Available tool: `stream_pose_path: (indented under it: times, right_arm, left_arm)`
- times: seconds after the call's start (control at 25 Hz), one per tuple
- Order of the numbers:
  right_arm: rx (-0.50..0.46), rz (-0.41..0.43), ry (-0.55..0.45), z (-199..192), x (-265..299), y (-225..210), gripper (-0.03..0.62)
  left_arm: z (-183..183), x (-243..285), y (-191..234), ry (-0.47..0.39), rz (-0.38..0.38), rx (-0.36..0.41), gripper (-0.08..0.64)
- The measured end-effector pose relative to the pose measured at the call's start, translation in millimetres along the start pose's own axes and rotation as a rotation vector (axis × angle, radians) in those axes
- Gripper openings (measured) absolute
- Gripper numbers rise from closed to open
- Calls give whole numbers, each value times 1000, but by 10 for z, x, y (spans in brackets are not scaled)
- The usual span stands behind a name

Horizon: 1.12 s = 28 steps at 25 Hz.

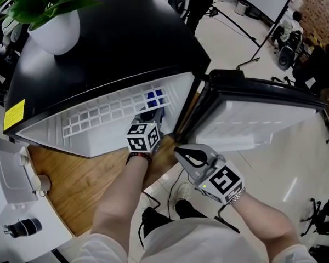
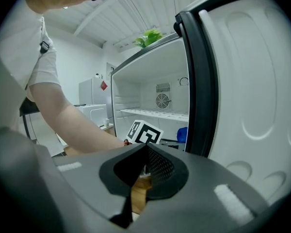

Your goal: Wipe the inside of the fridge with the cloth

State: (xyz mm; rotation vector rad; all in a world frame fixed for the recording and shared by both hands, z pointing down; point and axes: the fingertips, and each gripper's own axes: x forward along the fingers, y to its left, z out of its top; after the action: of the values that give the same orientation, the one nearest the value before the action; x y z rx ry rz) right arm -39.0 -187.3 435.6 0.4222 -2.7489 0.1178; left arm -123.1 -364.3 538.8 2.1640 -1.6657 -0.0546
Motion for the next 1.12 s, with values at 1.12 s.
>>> stream_pose_path:
  times: [1.12]
  right_arm:
    - [7, -60, -64, 158, -177, 159, 2]
  left_arm:
    - [-232, -594, -710, 62, -124, 50, 69]
